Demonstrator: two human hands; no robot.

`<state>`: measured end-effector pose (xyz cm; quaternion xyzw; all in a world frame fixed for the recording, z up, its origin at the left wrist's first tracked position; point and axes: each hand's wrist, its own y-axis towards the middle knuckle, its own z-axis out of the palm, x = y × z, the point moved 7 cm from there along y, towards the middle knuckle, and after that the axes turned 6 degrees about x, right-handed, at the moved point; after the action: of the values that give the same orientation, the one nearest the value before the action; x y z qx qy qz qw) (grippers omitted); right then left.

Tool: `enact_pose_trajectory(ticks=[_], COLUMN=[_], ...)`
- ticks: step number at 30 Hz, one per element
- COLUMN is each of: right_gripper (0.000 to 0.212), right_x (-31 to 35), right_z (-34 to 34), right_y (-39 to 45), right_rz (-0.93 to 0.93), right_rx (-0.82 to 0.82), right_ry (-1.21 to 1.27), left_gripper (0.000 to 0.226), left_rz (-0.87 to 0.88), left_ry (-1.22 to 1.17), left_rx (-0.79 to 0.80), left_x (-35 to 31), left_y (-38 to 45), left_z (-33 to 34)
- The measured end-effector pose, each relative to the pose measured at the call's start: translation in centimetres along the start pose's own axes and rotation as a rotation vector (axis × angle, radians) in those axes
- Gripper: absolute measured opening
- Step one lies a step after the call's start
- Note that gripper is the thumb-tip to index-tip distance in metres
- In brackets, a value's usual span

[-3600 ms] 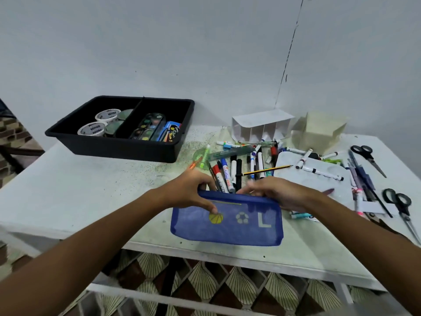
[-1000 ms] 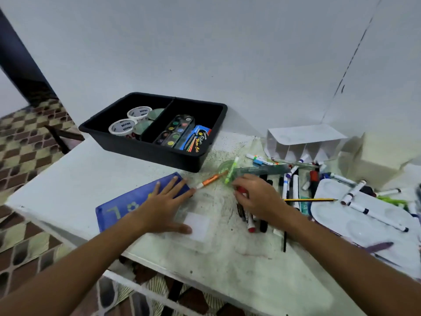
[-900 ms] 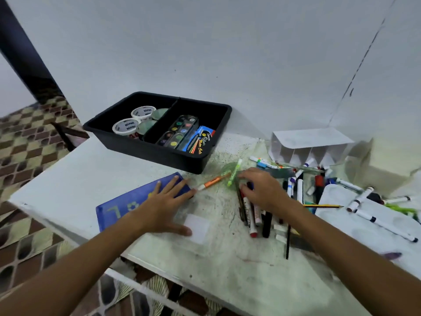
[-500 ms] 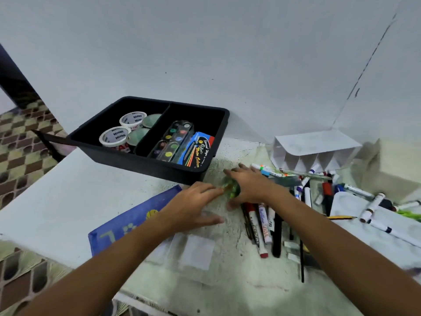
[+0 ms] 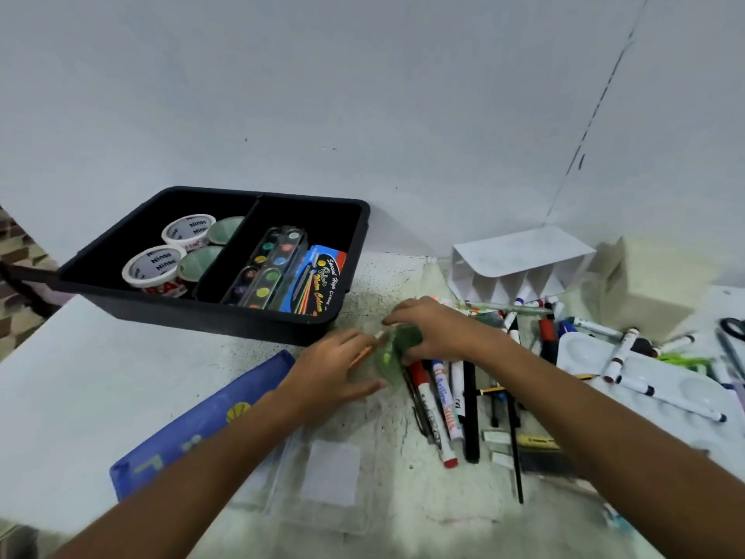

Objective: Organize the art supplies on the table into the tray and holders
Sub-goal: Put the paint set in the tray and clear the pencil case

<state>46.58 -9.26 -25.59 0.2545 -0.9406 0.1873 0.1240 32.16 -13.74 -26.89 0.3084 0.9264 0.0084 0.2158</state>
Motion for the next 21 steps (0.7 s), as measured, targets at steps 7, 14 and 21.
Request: enact_pose_trajectory(ticks=[7, 14, 21], right_gripper=[0.053, 0.021, 0.050], right_x=[1.6, -2.5, -6.5], right_z=[-0.1, -3.2, -1.3], right_y=[1.2, -2.8, -9.5], right_rz=[-0.044, 0.102, 0.166], right_rx=[-0.060, -0.186, -0.446], right_ry=[-0.118, 0.413, 1.450], left_gripper=[0.100, 0.084, 0.039], left_rz=[-0.113, -0.129, -0.072], left_ry=[0.096, 0.042, -0.021], left_rx=[0.126, 0.120, 0.053], left_x=[1.1, 0.4, -4.6], left_y=[0.1, 0.5, 6.6], left_z=[1.5, 1.0, 1.3])
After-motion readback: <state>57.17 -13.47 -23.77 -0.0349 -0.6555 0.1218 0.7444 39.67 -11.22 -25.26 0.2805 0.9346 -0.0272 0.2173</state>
